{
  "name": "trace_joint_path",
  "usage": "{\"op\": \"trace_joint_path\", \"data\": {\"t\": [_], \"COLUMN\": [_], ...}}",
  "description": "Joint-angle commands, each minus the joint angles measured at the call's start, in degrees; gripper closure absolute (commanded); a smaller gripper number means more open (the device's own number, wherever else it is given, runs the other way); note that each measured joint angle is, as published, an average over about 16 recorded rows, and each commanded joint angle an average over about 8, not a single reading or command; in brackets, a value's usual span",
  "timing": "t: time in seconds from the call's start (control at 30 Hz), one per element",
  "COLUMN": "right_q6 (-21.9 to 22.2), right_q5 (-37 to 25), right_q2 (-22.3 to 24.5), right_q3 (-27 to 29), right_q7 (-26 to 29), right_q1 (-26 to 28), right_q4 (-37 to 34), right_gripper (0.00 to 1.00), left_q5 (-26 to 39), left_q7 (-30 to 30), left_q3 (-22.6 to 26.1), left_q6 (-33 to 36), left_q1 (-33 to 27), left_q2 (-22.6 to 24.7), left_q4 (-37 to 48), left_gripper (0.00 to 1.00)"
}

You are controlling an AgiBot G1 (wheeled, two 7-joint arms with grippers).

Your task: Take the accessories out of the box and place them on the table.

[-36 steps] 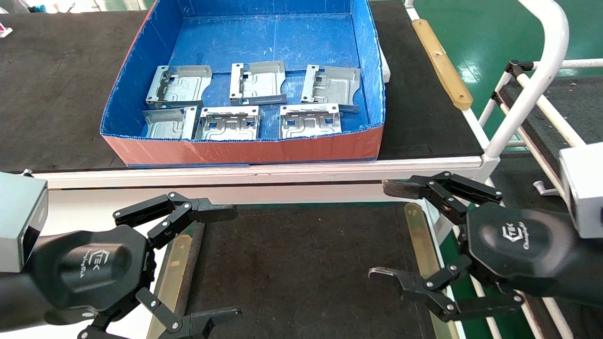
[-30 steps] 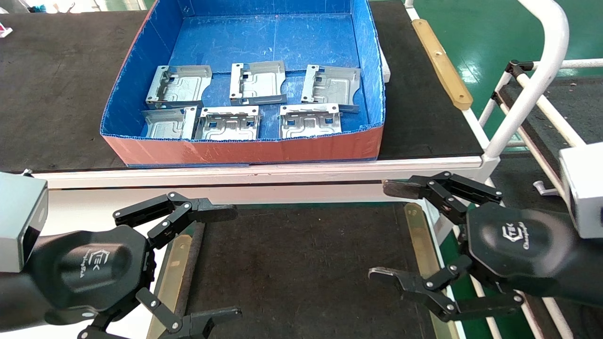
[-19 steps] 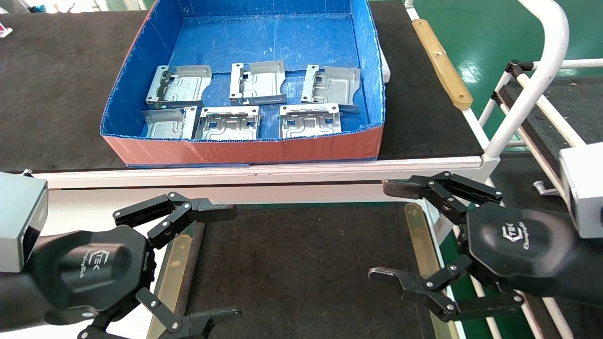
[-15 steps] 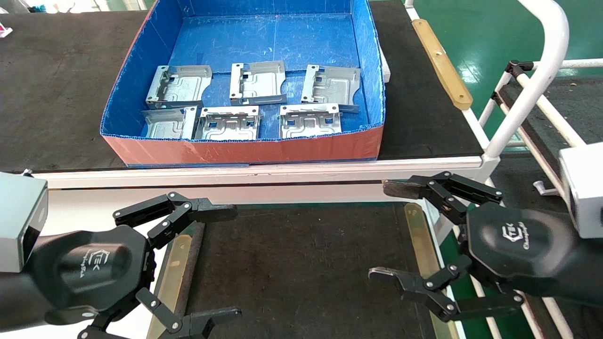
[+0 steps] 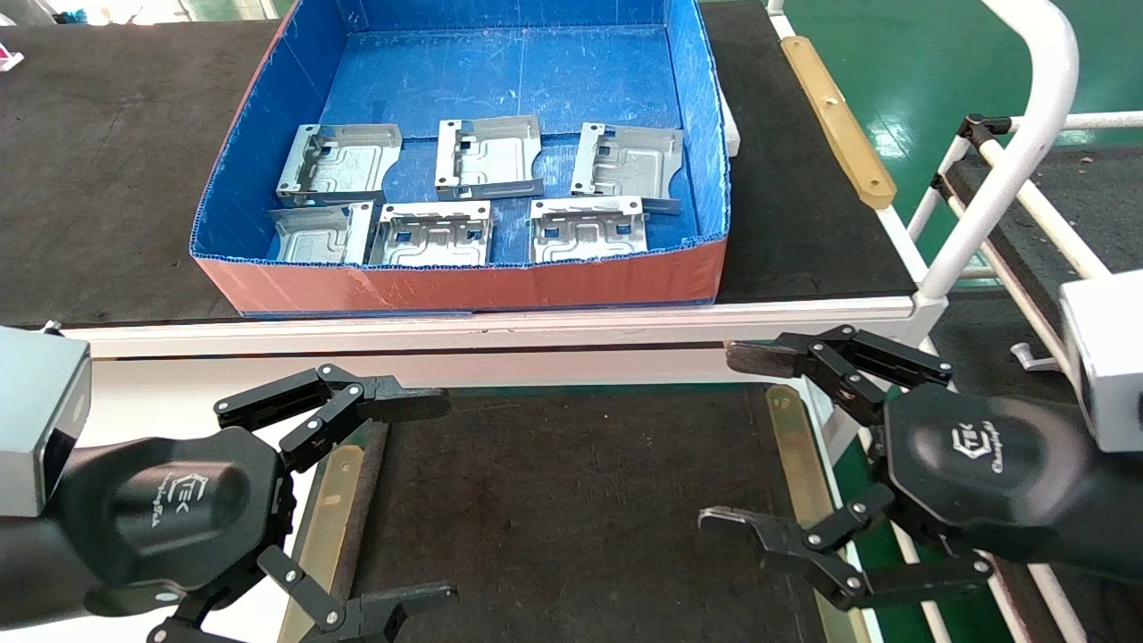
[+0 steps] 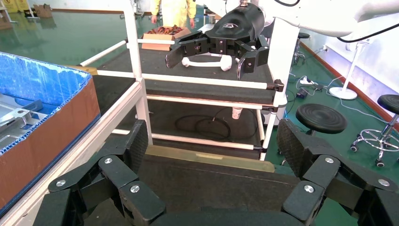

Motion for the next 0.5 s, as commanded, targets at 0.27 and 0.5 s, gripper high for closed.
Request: {"op": "trace_joint_path", "data": {"t": [0.27, 0.5], "right_q6": [0.0, 0.0], "right_q5": [0.0, 0.0], "right_q2": [0.0, 0.0], "right_q3": [0.0, 0.0], "right_q7": [0.0, 0.0], "right_q1": [0.0, 0.0], "right_q4": [0.0, 0.0], "right_gripper": [0.00, 0.00], "left_q5": [1.1, 5.1], "left_q7": [0.1, 0.1], "left_q3": [0.4, 1.7], "left_q6": [-0.3, -3.1], "left_q1": [-0.6, -3.5], "left_q2": [0.3, 2.4], "left_q4": [0.5, 2.6], "left_gripper": [0.00, 0.00]}}
